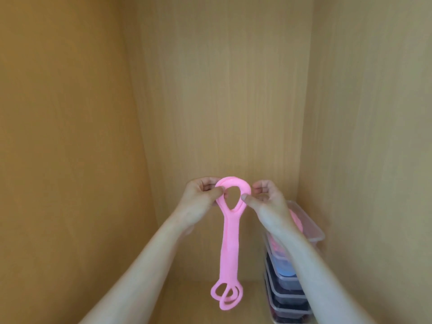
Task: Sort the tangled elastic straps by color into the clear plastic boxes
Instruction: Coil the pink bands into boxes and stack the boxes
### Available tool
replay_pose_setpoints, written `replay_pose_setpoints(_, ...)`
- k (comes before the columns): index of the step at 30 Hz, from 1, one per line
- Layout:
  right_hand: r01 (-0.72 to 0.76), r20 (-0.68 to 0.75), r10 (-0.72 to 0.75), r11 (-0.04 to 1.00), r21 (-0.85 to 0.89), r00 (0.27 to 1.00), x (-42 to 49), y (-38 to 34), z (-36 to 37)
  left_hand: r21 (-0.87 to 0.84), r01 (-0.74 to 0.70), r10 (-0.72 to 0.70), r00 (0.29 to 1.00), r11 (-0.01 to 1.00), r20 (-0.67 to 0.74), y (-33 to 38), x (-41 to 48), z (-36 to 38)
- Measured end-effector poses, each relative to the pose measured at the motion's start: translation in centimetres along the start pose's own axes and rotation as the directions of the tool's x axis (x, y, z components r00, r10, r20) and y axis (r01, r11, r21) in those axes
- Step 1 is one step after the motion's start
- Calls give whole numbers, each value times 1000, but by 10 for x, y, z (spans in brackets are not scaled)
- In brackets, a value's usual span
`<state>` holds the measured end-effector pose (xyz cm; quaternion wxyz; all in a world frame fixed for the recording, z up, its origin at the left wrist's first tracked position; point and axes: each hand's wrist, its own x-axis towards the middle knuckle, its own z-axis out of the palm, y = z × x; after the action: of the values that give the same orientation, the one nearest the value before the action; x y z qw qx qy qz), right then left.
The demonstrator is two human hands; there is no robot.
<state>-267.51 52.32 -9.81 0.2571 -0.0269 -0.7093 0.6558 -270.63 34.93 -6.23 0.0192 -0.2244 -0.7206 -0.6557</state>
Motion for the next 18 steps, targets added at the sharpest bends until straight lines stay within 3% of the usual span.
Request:
replay_pose_setpoints(4,112,206,-104,993,-31,973,13,-8,-1,-63,-11,15,998,998,54,-2,5,-2)
replay_pose_setpoints(10,173,251,-166,985,-6,954,28,-36,4,-355,22,25,992,935,127,-22,6,-10)
replay_pose_setpoints(12,170,274,-167,985,14,947,31,-46,5,-309,88,-33,984,947,177,-38,-2,-7)
replay_pose_setpoints(16,200,316,-195,980,17,928,34,-62,6,-57,202,-172,926,978,336,-70,-23,15)
replay_pose_setpoints(18,214,310,-211,977,25,927,36,-67,7,30,226,-222,913,974,343,-79,-28,28)
